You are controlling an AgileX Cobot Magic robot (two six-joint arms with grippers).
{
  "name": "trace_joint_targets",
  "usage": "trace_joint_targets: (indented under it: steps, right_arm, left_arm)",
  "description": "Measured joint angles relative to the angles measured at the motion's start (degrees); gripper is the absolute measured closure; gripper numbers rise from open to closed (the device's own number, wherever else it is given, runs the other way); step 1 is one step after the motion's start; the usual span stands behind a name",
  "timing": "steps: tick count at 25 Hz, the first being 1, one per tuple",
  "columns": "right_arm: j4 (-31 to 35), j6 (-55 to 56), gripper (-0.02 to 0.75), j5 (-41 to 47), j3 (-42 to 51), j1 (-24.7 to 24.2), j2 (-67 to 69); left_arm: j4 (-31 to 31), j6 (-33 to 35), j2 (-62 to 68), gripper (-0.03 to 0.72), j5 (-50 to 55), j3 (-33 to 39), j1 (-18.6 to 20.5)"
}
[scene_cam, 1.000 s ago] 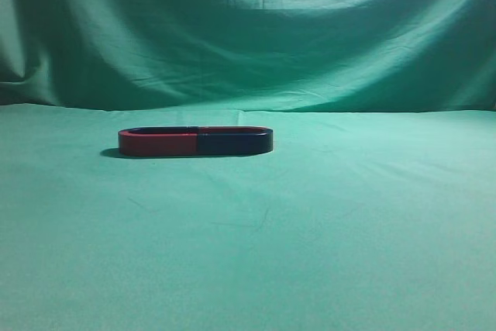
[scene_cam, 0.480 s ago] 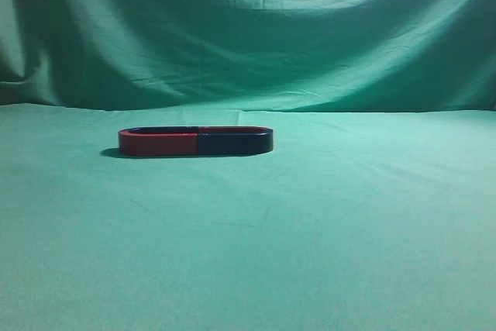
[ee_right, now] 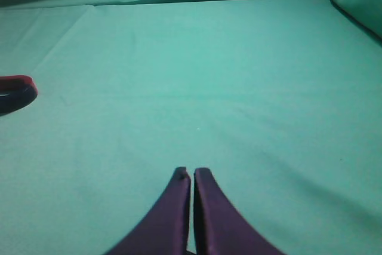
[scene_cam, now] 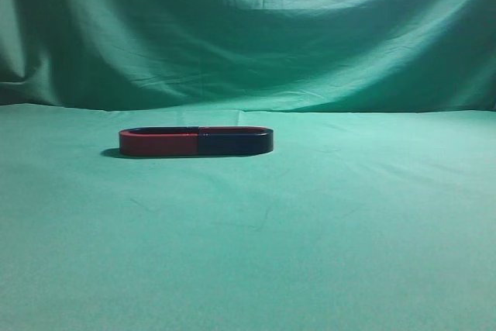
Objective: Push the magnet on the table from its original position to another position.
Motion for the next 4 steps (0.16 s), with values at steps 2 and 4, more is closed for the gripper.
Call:
trace_joint_targets:
  steps: [2, 4]
  right_arm:
    - [0.0, 0.0, 0.738, 0.0, 0.0, 0.0, 0.0]
    - [0.0, 0.0, 0.738, 0.0, 0.0, 0.0, 0.0]
  left_arm:
    - [0.0, 0.0, 0.0, 0.316, 0.0, 0.0, 0.0]
    - [0.0, 0.0, 0.0, 0.316, 0.0, 0.0, 0.0]
